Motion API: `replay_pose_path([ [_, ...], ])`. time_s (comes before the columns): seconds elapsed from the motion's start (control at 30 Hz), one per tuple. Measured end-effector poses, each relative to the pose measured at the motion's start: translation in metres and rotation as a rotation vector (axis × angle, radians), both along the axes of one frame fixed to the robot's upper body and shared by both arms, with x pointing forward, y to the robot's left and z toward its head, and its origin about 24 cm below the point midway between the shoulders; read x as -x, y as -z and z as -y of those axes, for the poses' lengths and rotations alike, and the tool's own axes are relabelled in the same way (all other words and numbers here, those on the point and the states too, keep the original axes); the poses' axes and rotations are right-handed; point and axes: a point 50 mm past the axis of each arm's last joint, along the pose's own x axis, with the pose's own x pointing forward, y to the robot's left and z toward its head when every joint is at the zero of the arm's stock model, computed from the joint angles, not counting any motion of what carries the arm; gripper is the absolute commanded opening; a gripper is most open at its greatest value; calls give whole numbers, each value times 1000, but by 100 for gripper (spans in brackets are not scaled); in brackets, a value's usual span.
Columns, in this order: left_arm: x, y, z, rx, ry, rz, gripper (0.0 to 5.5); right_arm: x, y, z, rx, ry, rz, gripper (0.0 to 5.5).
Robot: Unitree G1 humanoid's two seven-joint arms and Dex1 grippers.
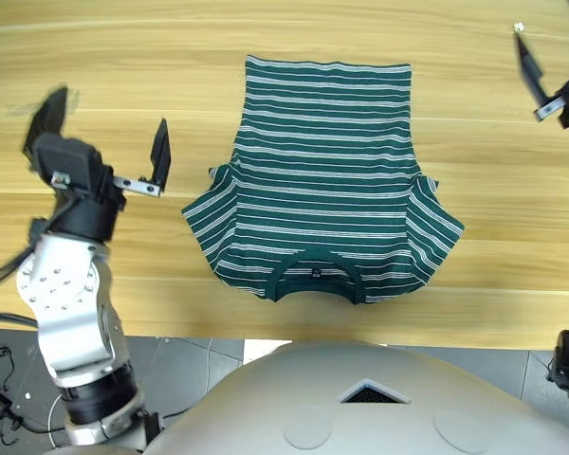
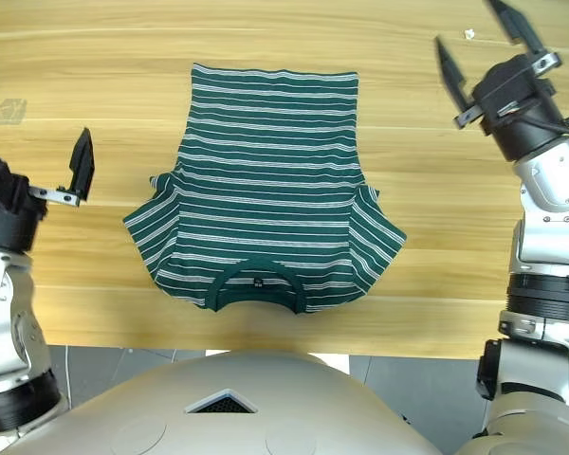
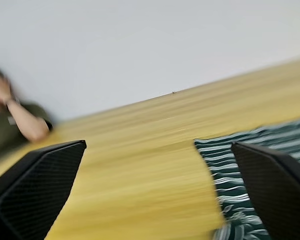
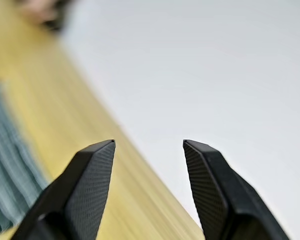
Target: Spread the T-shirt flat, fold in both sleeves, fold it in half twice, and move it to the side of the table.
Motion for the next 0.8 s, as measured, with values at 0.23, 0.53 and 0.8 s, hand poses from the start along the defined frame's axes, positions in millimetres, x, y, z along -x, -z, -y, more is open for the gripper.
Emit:
replay_pose_path([
  [0.23,21,46,7,363,-32,-211,539,-5,23,-5,-225,64,7,251],
  [0.53,34,98,20,418,-44,-475,539,-1,14,-8,-210,48,48,251],
  [0.8,34,104,21,385,-50,-490,397,1,16,-7,-199,50,40,251],
])
